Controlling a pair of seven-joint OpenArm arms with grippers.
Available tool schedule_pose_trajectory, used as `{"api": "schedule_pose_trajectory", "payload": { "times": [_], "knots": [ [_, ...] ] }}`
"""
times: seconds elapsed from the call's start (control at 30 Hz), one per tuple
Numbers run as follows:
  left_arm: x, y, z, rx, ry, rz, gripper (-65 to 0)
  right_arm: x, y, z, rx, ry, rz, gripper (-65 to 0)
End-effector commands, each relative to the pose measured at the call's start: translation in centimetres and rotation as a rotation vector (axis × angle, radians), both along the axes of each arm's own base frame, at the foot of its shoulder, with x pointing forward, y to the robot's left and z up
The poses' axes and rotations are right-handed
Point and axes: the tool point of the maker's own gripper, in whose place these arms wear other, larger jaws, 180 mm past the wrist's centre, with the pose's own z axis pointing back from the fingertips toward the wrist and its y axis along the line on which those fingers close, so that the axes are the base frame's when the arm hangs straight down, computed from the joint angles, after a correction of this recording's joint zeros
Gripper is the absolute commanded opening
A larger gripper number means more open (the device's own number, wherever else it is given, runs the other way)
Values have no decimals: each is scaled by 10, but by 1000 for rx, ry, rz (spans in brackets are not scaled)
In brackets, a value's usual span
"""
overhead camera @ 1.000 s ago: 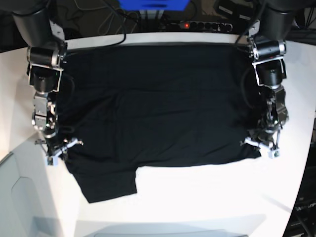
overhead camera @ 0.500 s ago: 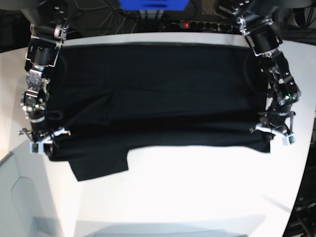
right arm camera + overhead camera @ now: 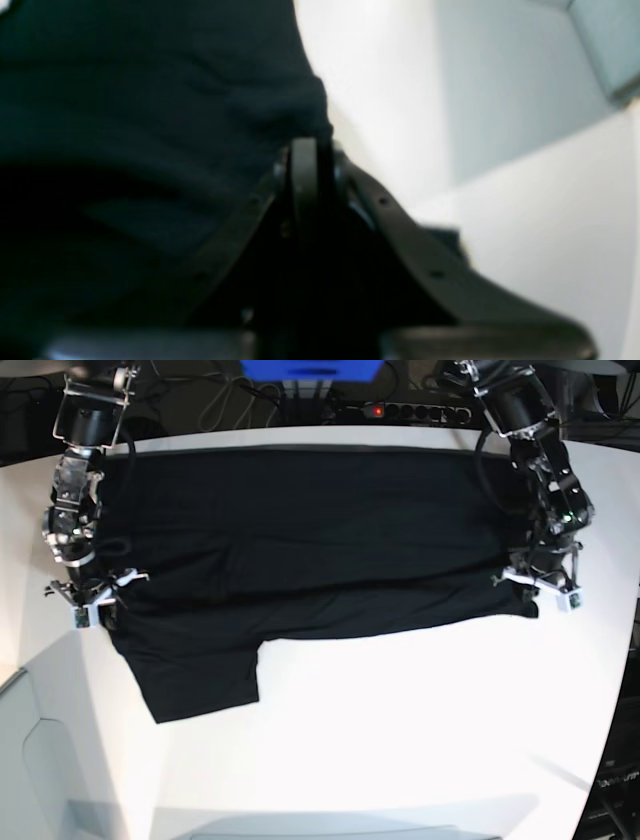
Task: Fold the T-shirt properly
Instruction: 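Grasp the side edges and pull the shirt toward the robot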
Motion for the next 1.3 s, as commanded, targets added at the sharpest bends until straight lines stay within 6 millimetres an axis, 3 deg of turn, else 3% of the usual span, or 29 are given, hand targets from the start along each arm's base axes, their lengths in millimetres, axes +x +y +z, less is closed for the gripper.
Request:
{"api": "schedule_pose_trajectory", "payload": {
  "times": [0.0, 0.17, 0.27, 0.4, 0.7, 0.87, 1.1, 1.27],
  "knots": [
    [8, 8, 21, 39, -55, -6, -541, 12, -11, 24, -30, -57, 6, -541],
    [-3, 16, 46, 63, -109, 44, -324, 19, -10, 57, -61, -129, 10, -417],
    [-8, 27, 63, 76, -159, 95, -275, 22, -13, 77, -51, -192, -28, -392],
    [6, 36, 72, 83, -184, 105, -274, 25, -8, 89, -52, -225, -24, -390],
    [42, 41, 40, -55, -142, 147, -274, 25, -2, 84, -35, -220, -25, -390],
    [49, 48, 28, -8, -73, 155, -275, 26, -2, 86, -39, -224, -22, -390],
    [57, 38, 23, 1, -52, 131, -276, 27, -2, 89, -41, -230, -21, -390],
    [66, 17, 20, 27, -31, 47, -338, 32, -1, 95, -38, -247, -22, -390]
  ]
}}
